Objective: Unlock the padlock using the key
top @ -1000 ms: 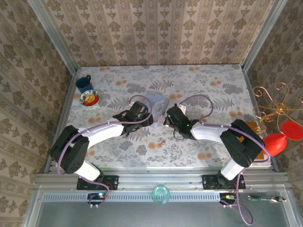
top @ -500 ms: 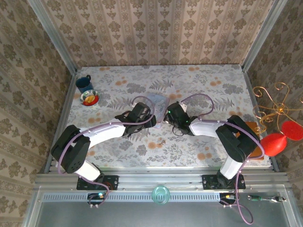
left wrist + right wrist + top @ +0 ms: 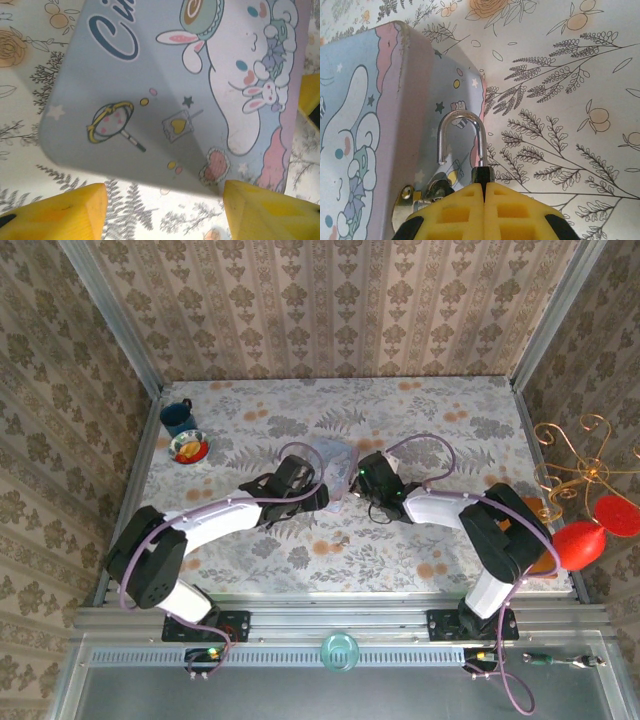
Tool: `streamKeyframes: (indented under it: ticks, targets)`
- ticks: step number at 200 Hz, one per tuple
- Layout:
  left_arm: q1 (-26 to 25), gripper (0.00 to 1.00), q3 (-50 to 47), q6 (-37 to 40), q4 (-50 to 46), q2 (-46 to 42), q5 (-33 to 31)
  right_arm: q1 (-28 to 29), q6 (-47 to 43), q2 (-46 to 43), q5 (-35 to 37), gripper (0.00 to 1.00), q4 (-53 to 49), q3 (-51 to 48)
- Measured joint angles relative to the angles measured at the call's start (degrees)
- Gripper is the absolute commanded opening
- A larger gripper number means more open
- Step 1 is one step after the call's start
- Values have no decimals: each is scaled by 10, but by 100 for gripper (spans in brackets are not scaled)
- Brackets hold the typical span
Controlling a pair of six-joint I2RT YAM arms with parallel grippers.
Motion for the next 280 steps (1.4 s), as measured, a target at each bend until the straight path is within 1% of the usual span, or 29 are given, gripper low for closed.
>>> streamKeyframes:
  ticks: [20,36,61,92,119,131,151,170,187,208,220,275,280]
  targets:
    - [13,65,-3,24,-16,-27,5,0,-30,-20,-5,0,-11,-1]
    - [42,66,-23,38,-8,-61,10,0,-52,-35,-11,0,-15,-5]
    - [96,67,-91,60,16,-126,21,0,-77,-54,-23,0,-32,-20]
    - [128,70,-165,92,24,-224,24,0,-101,-81,-40,0,-64,-46]
    - [161,74,-210,119,31,-328,21,0,-117,-101,-64,0,-90,-57]
    - [184,76,-228,129,32,-375,21,0,-124,-109,-73,0,-101,-57]
    - [225,84,-257,143,32,-442,20,0,-130,-123,-93,0,-117,-60]
    - [263,86,-282,154,32,-489,22,0,-130,-137,-112,0,-131,-67]
    - [287,86,-295,158,32,-508,25,0,-130,-148,-125,0,-141,-76]
    - [302,87,-309,159,36,-518,29,0,-130,-163,-129,0,-158,-86]
    - [306,89,-318,160,37,-519,33,0,-130,-167,-130,0,-165,-88]
    - [316,91,-342,163,50,-519,42,0,-129,-167,-134,0,-177,-106]
    - [316,91,-342,163,50,-519,42,1,-128,-167,-135,4,-179,-106]
